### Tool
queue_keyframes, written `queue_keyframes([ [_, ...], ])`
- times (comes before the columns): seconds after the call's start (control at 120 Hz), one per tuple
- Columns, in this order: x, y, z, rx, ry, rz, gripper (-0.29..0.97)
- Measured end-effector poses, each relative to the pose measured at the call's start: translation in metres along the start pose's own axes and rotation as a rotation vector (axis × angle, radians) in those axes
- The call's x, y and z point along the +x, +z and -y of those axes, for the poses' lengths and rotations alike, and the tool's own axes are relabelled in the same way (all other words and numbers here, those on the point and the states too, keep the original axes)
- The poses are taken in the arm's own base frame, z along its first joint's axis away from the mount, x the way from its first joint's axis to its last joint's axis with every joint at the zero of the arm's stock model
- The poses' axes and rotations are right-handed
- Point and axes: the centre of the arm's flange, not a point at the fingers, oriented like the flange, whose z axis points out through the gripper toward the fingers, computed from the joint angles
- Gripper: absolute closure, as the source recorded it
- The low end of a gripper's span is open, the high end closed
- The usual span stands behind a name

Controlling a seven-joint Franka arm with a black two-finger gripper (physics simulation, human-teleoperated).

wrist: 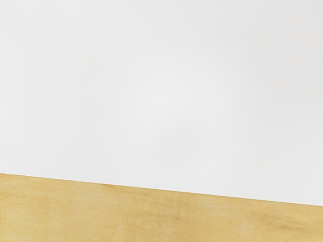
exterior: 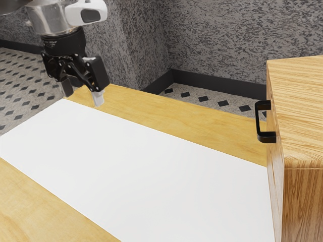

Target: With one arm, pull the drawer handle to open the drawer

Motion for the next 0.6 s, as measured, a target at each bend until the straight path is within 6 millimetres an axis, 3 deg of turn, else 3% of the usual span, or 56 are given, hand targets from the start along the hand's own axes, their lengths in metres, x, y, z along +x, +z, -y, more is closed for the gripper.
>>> queue_keyframes([
  [0.083,0.015,0.004,-0.001,0.016,-0.021,-0.062,0.0],
  [0.15,0.034,0.029,-0.004,0.039,-0.029,-0.053,0.0],
  [0.2,0.043,0.036,-0.005,0.048,-0.034,-0.077,0.0],
  [0.383,0.049,0.021,-0.006,0.023,-0.032,-0.164,0.0],
  [0.6,0.047,0.016,-0.029,-0.295,-0.047,-0.134,0.0],
])
